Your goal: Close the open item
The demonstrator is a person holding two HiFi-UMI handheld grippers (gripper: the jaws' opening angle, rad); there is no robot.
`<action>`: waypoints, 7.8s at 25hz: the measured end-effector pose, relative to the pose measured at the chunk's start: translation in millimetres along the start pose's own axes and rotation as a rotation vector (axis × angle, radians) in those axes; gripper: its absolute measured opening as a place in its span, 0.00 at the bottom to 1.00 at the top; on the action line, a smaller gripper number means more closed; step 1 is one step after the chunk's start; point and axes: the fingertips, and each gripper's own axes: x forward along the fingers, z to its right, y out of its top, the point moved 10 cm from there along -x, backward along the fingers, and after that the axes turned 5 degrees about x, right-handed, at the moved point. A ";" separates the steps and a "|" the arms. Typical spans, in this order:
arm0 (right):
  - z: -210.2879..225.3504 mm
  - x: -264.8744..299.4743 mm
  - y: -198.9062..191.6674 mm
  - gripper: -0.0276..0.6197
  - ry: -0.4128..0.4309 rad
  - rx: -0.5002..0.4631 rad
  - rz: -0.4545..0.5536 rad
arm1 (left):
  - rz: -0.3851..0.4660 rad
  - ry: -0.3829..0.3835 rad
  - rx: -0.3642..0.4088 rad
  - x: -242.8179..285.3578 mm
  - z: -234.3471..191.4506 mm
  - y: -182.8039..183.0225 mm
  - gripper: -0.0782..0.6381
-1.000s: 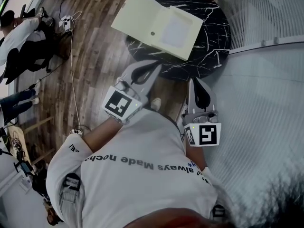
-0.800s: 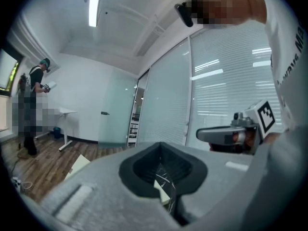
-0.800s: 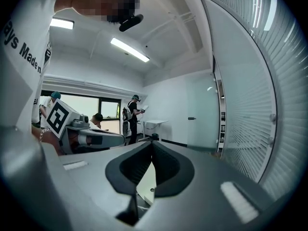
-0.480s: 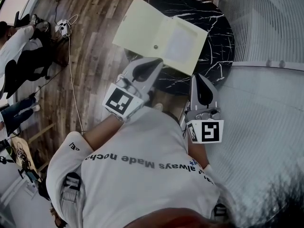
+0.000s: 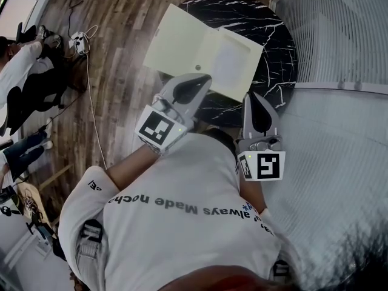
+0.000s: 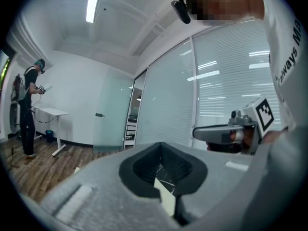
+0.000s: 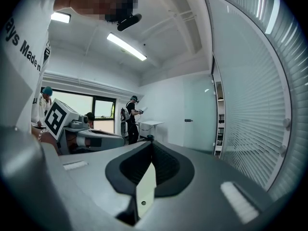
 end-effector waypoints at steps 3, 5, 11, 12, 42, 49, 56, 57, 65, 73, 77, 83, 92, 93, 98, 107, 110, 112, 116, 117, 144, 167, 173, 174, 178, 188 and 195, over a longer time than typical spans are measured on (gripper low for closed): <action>5.2 3.9 2.8 0.05 0.003 -0.002 0.008 | 0.022 0.006 0.002 8.3 -1.3 5.9 0.11; 8.4 4.1 5.4 0.05 0.004 -0.002 0.010 | 0.025 0.008 0.015 11.4 -1.8 8.7 0.11; 17.4 5.9 4.5 0.05 0.010 -0.002 0.006 | -0.006 0.039 0.033 18.3 -7.8 -0.1 0.18; 17.7 6.4 4.3 0.05 0.012 -0.002 0.005 | -0.009 0.044 0.028 17.4 -9.5 -3.8 0.19; 17.1 15.6 2.5 0.05 0.016 -0.026 -0.025 | -0.380 0.354 -0.483 -29.1 -100.3 -273.6 0.33; 16.7 17.2 1.9 0.05 0.005 -0.031 -0.029 | -0.423 0.391 -0.597 -33.4 -119.5 -323.3 0.39; 15.5 17.8 0.2 0.05 -0.011 -0.029 -0.047 | -0.325 0.347 -0.665 -26.5 -139.7 -345.2 0.41; 16.3 17.5 -0.4 0.05 -0.012 -0.027 -0.045 | -0.313 0.339 -0.657 -23.0 -141.6 -345.3 0.42; 19.3 17.0 -2.1 0.05 -0.021 -0.018 -0.035 | -0.264 0.354 -0.673 -8.3 -154.4 -347.1 0.27; 25.4 9.1 -6.8 0.05 -0.036 -0.008 -0.035 | -0.241 0.393 -0.683 -9.5 -148.2 -341.6 0.14; 28.8 6.8 -8.1 0.05 -0.037 -0.003 -0.034 | -0.233 0.396 -0.681 -5.2 -140.2 -329.9 0.12; 37.2 1.5 -12.5 0.05 -0.029 0.005 -0.027 | -0.249 0.380 -0.573 6.6 -123.1 -311.7 0.12; 46.4 -13.6 -9.5 0.05 -0.029 0.009 -0.015 | -0.337 0.354 -0.337 27.4 -89.5 -280.6 0.13; 47.5 -15.0 -9.4 0.05 -0.028 0.010 -0.015 | -0.360 0.354 -0.296 30.6 -85.3 -277.7 0.13; 54.3 -22.2 -11.2 0.05 -0.025 0.016 -0.011 | -0.485 0.320 -0.078 53.3 -59.5 -268.8 0.17; 64.6 -34.7 -12.7 0.05 -0.039 0.024 -0.010 | -0.602 0.195 0.223 92.8 -11.9 -263.2 0.19; 68.1 -39.5 -14.0 0.05 -0.047 0.025 -0.010 | -0.645 0.150 0.288 104.3 0.1 -265.9 0.19; 70.9 -42.1 -14.8 0.05 -0.052 0.028 -0.010 | -0.669 0.114 0.314 112.4 7.3 -268.8 0.19; 76.3 -47.1 -18.9 0.05 -0.063 0.034 -0.015 | -0.715 0.051 0.371 128.9 21.2 -275.1 0.18; 77.4 -48.2 -19.8 0.05 -0.066 0.036 -0.016 | -0.726 0.037 0.386 132.9 24.1 -276.6 0.18; 120.2 -36.7 -63.8 0.05 -0.128 0.096 -0.107 | -1.020 -0.224 0.675 189.7 67.3 -312.2 0.22; 230.4 136.8 -305.6 0.05 -0.192 -0.072 -0.800 | -1.143 -0.368 0.805 209.1 67.9 -315.2 0.21; 234.6 135.3 -324.9 0.05 -0.181 -0.086 -0.809 | -1.155 -0.382 0.768 213.5 64.0 -316.9 0.21; 234.0 135.1 -327.0 0.04 -0.174 -0.107 -0.802 | -1.158 -0.384 0.769 214.0 63.7 -317.5 0.21; 233.4 134.7 -331.1 0.03 -0.147 -0.148 -0.791 | -1.155 -0.388 0.779 214.3 63.2 -316.8 0.23; 230.5 132.4 -328.0 0.03 -0.130 -0.216 -0.786 | -1.063 -0.325 0.685 191.3 69.5 -303.2 0.37; 227.0 116.8 -298.3 0.04 -0.150 -0.112 -0.659 | -1.006 -0.249 0.515 172.0 59.0 -284.0 0.35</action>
